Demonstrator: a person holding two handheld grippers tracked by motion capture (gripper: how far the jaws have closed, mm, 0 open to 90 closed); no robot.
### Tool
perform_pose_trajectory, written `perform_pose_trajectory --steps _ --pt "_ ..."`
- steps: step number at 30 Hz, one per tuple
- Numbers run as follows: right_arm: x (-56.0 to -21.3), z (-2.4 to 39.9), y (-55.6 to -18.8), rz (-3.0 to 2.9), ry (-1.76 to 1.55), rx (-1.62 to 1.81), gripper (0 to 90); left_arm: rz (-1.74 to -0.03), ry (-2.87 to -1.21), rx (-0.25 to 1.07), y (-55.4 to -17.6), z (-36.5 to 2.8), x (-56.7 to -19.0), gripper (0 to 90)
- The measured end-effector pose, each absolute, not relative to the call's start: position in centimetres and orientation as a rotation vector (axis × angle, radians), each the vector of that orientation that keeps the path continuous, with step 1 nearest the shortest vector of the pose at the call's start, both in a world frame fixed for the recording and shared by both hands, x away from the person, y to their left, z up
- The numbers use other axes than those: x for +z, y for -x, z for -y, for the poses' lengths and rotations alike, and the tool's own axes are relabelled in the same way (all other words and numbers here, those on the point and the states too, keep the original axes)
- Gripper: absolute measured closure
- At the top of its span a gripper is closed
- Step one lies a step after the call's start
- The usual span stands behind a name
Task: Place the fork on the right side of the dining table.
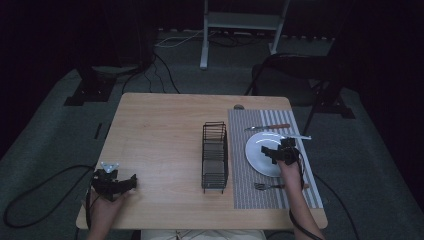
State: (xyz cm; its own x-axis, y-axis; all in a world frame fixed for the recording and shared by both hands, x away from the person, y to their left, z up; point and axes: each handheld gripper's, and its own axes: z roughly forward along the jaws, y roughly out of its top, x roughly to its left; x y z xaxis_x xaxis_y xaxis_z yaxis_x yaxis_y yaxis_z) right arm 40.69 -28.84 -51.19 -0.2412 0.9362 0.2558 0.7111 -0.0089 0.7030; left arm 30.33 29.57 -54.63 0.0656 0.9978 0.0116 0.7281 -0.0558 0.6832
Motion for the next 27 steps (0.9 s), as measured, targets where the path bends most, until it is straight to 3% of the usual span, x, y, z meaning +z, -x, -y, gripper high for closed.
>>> perform_pose_trajectory --steps 27 --pt "-52.0 28.8 -31.5 -2.026 -1.583 1.159 15.7 -1.716 -1.836 0.688 -30.3 -29.6 -54.6 0.1"
